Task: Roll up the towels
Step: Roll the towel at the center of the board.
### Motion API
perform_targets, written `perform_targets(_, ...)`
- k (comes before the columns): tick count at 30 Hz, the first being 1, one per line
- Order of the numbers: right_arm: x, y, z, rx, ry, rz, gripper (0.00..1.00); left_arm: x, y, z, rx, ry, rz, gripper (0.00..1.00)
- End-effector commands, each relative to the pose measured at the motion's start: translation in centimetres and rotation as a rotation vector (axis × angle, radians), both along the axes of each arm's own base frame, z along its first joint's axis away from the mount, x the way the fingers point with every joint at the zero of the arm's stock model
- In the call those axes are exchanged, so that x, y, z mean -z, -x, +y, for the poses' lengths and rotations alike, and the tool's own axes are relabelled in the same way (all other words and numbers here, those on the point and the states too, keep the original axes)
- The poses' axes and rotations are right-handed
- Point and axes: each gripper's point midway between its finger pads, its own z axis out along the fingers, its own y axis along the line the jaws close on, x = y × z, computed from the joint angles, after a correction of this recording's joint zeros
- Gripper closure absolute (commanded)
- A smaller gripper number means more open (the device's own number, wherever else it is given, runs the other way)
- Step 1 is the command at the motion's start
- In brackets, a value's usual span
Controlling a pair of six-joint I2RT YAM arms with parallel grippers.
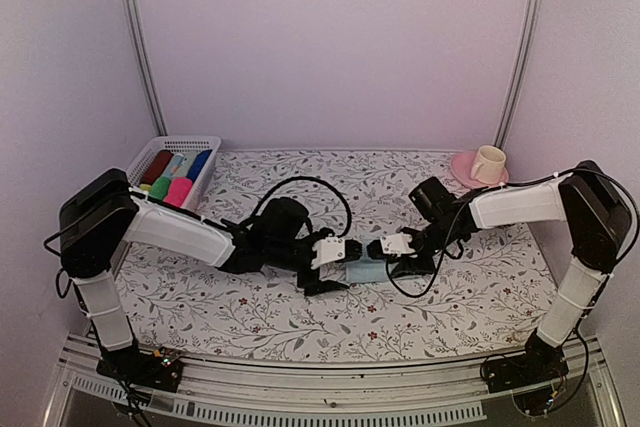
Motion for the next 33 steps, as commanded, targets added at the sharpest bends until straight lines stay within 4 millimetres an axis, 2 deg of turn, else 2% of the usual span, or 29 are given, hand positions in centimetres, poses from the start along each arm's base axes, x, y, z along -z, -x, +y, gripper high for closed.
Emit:
perform_targets(1,1.3,3.8,-1.4,0.002,0.048,0.301,0.70,-2.1,0.4,-1.4,0.026,0.056,-0.164,0.15)
perform_targets(8,1.5,4.1,-1.0,0.007,0.074,0.478,0.71,-1.4,1.0,-2.7,0.038,0.033,-0.218,0.19)
perform_targets(10,1.5,4.6,-0.9,0.004,0.077,0.524,0.71,-1.2,0.7,-3.1,0.022,0.024,-0.230,0.21)
perform_targets(16,0.4,4.3,0.0,0.006,0.050,0.639,0.70,0.2,0.9,-4.2,0.029,-0.004,-0.226,0.27)
perform_targets(19,0.7,4.0,0.2,0.014,0.060,0.660,0.70,0.5,1.1,-4.6,0.042,-0.020,-0.230,0.28)
perform_targets(21,0.9,3.8,0.3,0.025,0.068,0.670,0.70,2.2,1.3,-4.7,0.050,-0.055,-0.215,0.30)
perform_targets(26,1.6,3.4,0.3,0.057,0.090,0.691,0.69,2.9,1.6,-4.9,0.053,-0.073,-0.209,0.36)
perform_targets(29,1.7,3.4,0.2,0.058,0.094,0.698,0.69,3.5,1.4,-5.1,0.042,-0.092,-0.201,0.44)
perform_targets(33,1.8,3.3,0.1,0.062,0.100,0.691,0.69,4.1,0.8,-5.2,0.013,-0.118,-0.187,0.63)
